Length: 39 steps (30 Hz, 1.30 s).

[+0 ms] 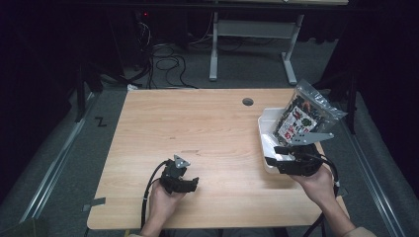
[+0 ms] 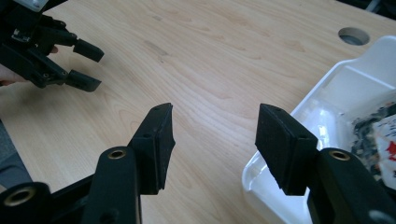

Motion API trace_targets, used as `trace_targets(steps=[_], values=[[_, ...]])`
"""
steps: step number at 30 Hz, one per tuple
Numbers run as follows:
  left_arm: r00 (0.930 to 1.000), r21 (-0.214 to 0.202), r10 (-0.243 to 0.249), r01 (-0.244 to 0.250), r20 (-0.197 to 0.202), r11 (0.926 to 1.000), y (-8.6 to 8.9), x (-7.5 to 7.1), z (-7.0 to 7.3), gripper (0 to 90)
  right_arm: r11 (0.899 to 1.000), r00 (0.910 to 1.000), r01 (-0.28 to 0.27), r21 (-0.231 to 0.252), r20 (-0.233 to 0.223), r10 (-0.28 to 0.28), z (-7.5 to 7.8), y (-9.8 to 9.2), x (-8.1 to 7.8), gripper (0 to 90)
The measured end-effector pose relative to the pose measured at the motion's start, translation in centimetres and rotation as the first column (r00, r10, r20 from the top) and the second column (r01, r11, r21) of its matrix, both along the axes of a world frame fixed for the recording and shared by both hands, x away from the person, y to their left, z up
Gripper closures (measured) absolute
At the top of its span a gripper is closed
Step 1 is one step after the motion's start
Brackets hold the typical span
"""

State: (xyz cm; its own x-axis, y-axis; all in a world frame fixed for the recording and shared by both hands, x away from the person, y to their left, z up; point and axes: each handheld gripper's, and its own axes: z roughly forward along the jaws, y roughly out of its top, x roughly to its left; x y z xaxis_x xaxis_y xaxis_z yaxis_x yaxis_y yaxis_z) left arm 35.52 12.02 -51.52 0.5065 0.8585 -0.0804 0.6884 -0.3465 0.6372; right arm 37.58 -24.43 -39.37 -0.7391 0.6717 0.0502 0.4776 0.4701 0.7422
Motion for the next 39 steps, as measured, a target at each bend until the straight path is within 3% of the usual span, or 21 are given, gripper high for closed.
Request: trace_targets(steps=[14,39], values=[[1.0,-0.001,-0.005,0.005,-0.003,1.0,-0.1,0.0,0.0,29.9,1.0,0.9994,-0.003,0.02,-0.034,0.003,-3.0,0.9,-0.5,46.9],[0.9999,0.0,-0.009,0.009,-0.007,1.0,-0.1,0.0,-0.2,29.8,0.993,0.9976,-0.042,-0.109,-0.059,0.036,-9.7,3.6,-0.6,44.9]])
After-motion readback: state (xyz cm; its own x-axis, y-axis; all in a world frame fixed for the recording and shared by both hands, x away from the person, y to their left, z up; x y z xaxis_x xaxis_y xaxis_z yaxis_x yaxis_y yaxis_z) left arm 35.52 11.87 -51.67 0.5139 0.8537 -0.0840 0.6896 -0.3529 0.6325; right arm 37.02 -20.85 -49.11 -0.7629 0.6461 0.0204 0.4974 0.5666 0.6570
